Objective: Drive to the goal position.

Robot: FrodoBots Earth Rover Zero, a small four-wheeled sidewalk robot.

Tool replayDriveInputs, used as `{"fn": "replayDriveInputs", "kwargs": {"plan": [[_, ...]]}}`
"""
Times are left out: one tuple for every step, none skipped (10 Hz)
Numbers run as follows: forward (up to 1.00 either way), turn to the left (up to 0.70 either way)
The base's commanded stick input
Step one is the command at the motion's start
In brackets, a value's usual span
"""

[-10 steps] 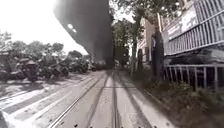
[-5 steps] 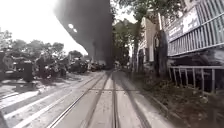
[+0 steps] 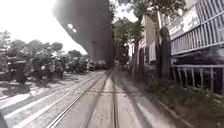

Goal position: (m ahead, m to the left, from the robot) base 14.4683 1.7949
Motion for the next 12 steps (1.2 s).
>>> {"fn": "replayDriveInputs", "kwargs": {"plan": [[0.45, 0.0], [0.45, 0.0], [0.45, 0.0], [0.45, 0.0], [0.45, 0.0], [0.45, 0.0], [0.45, 0.0], [0.45, 0.0], [0.45, 0.0], [0.45, 0.0], [0.45, 0.0], [0.45, 0.0]]}}
